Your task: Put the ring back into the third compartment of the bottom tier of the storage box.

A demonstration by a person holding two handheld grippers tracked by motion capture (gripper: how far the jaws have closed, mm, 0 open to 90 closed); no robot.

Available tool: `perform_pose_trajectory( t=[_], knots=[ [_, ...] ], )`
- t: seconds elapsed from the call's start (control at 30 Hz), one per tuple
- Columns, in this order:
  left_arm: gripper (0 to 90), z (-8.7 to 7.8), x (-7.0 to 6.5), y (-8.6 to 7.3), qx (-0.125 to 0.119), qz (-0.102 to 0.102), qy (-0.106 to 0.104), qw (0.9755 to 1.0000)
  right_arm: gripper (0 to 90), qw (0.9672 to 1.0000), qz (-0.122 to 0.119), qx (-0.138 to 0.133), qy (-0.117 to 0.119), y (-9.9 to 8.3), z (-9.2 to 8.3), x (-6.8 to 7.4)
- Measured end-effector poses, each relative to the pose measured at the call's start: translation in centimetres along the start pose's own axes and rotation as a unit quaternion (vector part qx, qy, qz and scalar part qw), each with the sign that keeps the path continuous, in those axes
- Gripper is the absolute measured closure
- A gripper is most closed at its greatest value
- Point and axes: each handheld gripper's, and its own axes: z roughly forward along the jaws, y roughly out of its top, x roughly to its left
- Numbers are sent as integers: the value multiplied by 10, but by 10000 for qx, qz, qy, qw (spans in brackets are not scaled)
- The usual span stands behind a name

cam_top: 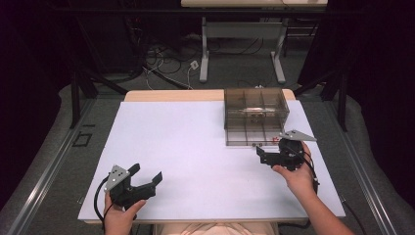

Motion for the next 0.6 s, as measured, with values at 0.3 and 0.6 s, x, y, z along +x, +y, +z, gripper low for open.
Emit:
perform_pose_trajectory(
  t=[0.3,0.6],
  knots=[
    [80,0,0,0,-2,-3,11,10000,0,9998,100,-136,72,-22,-12,6],
    [80,1,0,0,11,-8,-6,10000,0,9996,26,-271,71,-42,-22,14]
  ],
)
